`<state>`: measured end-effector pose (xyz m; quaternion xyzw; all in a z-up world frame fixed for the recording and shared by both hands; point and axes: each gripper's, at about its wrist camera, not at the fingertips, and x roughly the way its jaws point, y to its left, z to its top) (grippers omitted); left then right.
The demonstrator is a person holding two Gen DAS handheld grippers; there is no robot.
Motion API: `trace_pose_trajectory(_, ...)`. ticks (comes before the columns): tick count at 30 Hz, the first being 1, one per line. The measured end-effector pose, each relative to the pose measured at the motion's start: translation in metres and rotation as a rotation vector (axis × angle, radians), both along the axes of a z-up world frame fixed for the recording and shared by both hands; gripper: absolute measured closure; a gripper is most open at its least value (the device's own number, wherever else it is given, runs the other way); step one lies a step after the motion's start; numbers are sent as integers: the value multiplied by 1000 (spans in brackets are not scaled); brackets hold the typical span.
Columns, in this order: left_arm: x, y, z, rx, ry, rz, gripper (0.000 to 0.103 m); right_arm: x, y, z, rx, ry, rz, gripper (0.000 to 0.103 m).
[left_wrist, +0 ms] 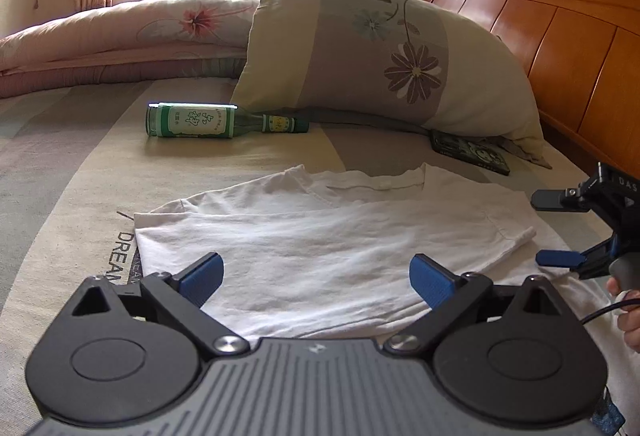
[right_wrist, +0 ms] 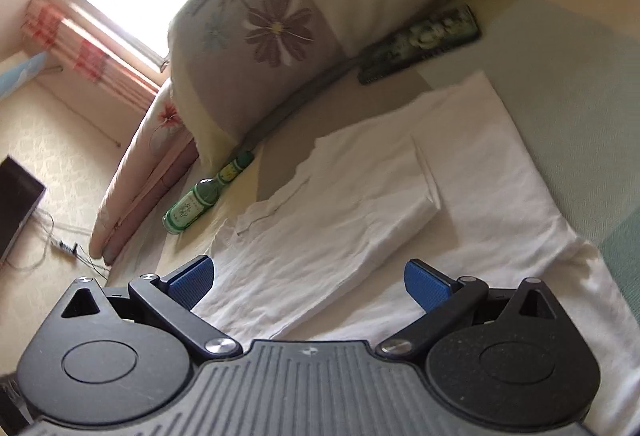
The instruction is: Fold clothes
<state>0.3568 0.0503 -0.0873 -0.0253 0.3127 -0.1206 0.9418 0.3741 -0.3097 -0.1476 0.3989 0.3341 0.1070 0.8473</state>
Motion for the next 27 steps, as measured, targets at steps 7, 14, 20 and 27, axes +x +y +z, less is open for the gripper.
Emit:
trace_pose_trajectory(7,3,-3,-4,15,30,4,4,16,-11,-18,107,-10,-66,0)
trace_pose_trajectory(14,3,-8,-5,38,39,-2,4,25,-9,-19,116,7,-141,0)
trace_pose_trajectory(20,3,1,-3,22,37,22,4,25,-6,-20,62,-28,-146,2)
trace_pose_trajectory(27,5,16,-1,-52,47,66,4,5,-19,-37,29,-8,-252,78)
